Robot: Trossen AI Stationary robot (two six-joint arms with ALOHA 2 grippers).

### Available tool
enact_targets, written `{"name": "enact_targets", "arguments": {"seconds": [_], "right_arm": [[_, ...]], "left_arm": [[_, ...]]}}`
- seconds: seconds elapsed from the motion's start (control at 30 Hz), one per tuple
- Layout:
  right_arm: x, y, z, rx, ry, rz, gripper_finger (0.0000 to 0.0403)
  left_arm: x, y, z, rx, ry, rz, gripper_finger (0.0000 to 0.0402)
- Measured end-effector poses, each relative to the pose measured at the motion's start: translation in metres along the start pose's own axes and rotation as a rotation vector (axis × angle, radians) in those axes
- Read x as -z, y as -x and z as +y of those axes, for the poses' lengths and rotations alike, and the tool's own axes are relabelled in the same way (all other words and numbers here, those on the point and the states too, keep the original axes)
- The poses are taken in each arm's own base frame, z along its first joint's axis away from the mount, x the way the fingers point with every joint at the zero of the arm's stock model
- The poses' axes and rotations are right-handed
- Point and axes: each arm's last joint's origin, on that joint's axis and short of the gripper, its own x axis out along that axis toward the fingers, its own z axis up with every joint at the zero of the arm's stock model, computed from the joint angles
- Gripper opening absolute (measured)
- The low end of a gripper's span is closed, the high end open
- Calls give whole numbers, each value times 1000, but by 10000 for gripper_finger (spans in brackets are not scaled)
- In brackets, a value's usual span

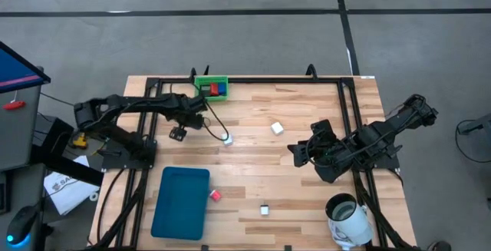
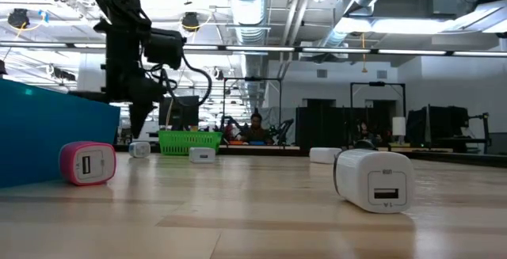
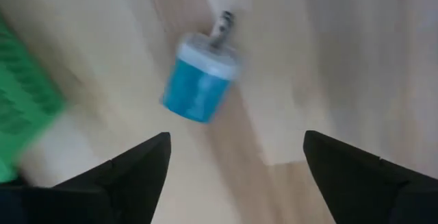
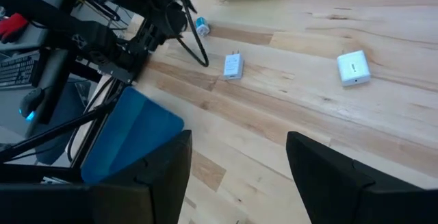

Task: Pick & Place Office items
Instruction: Put the left light blue charger adapter into the blue bin

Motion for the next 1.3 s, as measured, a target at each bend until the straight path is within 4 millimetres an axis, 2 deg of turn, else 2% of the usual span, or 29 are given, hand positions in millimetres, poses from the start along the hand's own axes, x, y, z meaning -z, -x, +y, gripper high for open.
{"name": "enact_targets", "arguments": {"seconds": [0.2, 0.47, 0.7, 0.93, 1.3], "right_arm": [[0, 0, 0, 0, -18, 0, 230], [0, 0, 0, 3, -13, -1, 230], [0, 0, -1, 10, -5, -1, 230], [0, 0, -2, 18, 2, 6, 230], [0, 0, -4, 31, 16, 5, 230]], "left_arm": [[-10, -6, 9, -26, -104, -15, 332], [-18, -21, 11, 13, -116, -12, 332], [-20, -27, 10, 38, -126, 7, 295], [-19, -28, 9, 55, -103, 16, 216], [-21, -27, 4, 94, 53, 15, 16]]}}
